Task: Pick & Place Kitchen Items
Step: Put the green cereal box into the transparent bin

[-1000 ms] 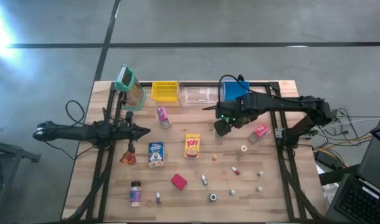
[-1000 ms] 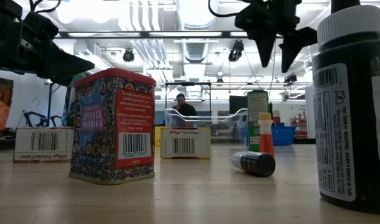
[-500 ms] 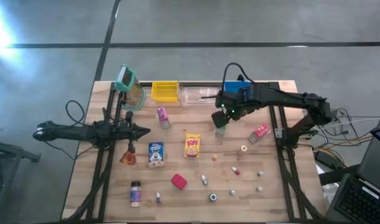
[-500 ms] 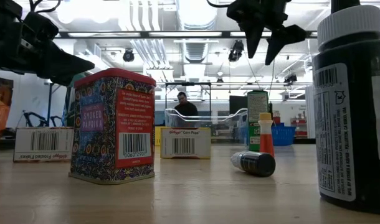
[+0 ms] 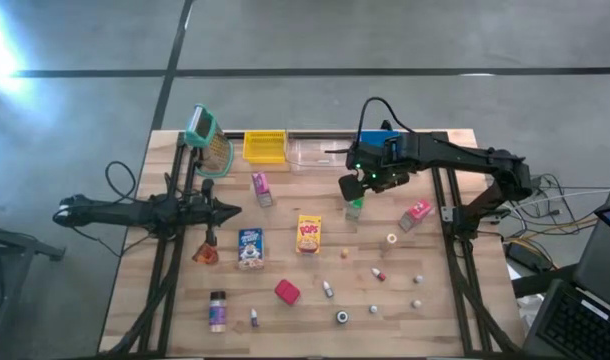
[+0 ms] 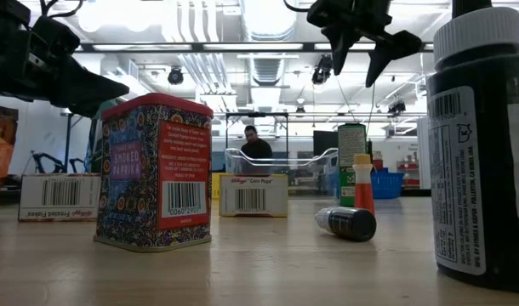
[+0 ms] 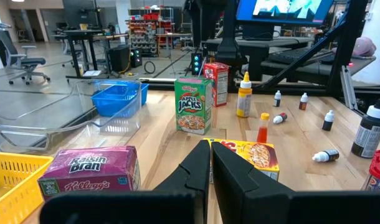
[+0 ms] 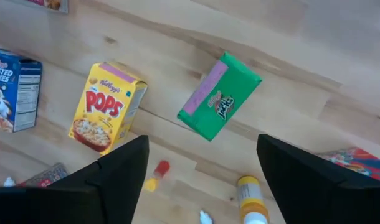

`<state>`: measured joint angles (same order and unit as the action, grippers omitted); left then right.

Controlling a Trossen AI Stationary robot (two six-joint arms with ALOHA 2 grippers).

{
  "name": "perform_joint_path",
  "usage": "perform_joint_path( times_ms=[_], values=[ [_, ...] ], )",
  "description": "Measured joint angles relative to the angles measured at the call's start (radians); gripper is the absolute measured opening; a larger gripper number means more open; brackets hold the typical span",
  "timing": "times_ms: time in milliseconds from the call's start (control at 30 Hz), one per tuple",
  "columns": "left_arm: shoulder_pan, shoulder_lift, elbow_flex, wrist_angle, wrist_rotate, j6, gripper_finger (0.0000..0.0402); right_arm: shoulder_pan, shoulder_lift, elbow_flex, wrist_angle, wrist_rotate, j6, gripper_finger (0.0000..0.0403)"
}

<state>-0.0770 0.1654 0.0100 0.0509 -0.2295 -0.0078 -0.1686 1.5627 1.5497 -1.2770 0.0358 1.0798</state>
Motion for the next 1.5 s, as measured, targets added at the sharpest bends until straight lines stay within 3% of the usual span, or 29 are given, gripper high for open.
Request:
perform_joint_path(
  times_ms=[267, 633, 1133, 1500],
  values=[
    [0.0, 0.0, 0.0, 0.0, 0.0, 0.0, 0.0023, -0.048, 0.011, -0.001, 0.003, 0.001, 0.085, 0.0311],
    [0.0, 0.0, 0.0, 0.0, 0.0, 0.0, 0.0023, -0.058, 0.088, 0.0, 0.028, 0.04, 0.098, 0.0289],
    [0.0, 0.0, 0.0, 0.0, 0.0, 0.0, 0.0023, -0.081, 0.161, -0.001, 0.02, 0.0, 0.224, 0.034],
    [0.0, 0.0, 0.0, 0.0, 0.0, 0.0, 0.0023, -0.045, 0.16, -0.054, 0.051, 0.019, 0.305, 0.0313]
  ],
)
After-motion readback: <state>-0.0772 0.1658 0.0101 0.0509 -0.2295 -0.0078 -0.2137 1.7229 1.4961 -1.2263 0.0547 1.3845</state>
